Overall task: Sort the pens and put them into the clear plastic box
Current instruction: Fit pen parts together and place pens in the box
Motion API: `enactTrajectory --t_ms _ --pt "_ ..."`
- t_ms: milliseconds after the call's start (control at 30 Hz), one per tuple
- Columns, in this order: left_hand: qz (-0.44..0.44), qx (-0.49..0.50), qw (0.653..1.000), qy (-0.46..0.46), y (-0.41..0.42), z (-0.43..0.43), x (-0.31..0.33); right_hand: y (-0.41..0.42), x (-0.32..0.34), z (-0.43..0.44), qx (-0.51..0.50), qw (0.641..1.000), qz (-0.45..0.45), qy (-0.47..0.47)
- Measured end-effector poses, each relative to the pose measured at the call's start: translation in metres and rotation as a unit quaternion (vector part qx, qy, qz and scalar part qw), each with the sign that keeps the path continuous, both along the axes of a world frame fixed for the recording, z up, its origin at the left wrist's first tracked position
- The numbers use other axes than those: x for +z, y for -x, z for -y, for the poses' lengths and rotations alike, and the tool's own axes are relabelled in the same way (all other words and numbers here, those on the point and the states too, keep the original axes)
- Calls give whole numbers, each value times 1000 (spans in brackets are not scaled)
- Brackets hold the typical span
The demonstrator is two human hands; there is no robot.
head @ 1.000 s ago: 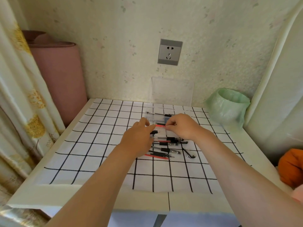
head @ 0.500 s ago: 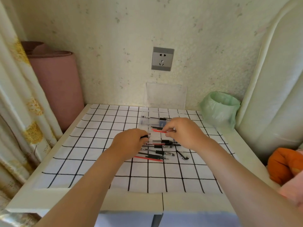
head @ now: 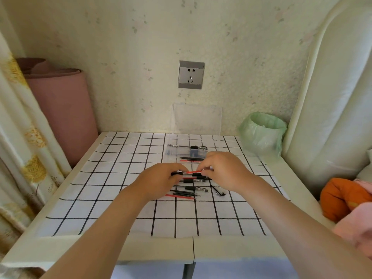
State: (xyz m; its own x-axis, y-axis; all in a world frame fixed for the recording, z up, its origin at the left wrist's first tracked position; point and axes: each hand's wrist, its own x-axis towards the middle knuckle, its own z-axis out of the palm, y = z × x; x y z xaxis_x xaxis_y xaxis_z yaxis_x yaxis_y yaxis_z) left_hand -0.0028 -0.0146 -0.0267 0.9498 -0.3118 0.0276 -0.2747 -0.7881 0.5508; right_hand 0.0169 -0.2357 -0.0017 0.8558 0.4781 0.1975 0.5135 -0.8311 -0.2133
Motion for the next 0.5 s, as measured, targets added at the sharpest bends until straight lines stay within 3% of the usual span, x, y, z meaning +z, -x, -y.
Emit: enactTrajectory --t_ms 300,400,500 --pt "-18 -9 999 -32 0 11 0 0 -2 -7 -6 998 -38 -58" --pt "3 13 997 -76 -1 9 0 -8 -5 4 -61 998 9 -17" --pt "20 25 994 -107 -2 6 0 -16 -11 15 -145 988 -5 50"
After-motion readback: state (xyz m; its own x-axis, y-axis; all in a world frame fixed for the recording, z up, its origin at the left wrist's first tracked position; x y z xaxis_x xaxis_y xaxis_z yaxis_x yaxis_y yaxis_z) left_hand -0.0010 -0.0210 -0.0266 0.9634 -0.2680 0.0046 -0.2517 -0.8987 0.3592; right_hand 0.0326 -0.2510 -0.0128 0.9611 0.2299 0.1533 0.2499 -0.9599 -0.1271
